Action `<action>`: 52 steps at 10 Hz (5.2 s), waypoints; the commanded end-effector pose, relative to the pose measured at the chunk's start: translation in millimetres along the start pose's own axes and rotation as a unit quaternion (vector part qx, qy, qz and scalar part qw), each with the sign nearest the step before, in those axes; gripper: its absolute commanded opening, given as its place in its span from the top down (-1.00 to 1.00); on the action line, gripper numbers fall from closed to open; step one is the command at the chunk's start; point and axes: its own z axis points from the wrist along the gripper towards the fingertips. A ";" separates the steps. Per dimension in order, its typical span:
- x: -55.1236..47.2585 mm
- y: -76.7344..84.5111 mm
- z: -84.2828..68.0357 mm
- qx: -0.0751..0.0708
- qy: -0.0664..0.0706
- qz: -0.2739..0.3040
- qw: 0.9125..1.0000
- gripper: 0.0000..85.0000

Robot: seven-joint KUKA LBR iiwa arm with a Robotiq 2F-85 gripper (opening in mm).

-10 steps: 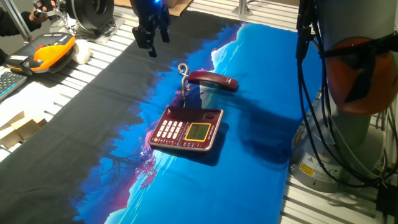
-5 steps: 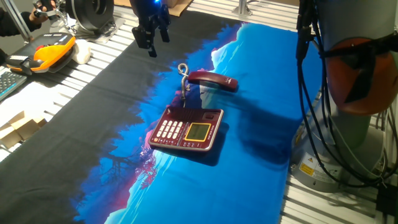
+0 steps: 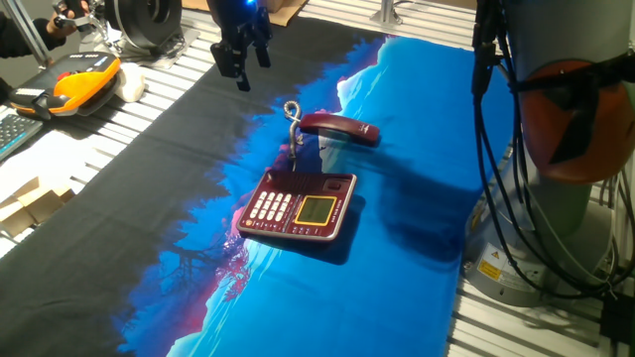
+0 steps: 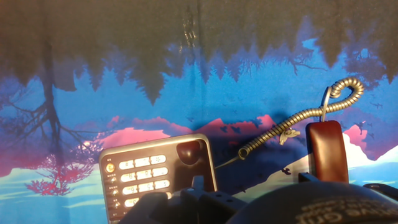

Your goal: Place the handset of the telephone on the corresponding phone cradle

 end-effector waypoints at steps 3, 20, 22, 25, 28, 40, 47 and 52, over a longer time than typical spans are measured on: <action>0.0 0.0 -0.1 -0.001 -0.001 0.000 1.000 -0.60; 0.0 0.2 0.0 0.000 0.002 0.009 1.000 0.20; 0.0 0.2 0.0 0.002 0.002 0.008 1.000 0.20; 0.0 0.2 0.0 0.003 0.002 0.008 1.000 0.20; 0.0 0.2 0.0 0.003 0.002 0.004 1.000 0.20; -0.2 0.8 1.7 -0.025 -0.036 -0.014 0.999 0.20; -0.2 1.1 2.7 0.000 -0.046 -0.021 0.999 0.20; -0.2 1.1 2.9 0.005 -0.047 -0.022 0.999 0.20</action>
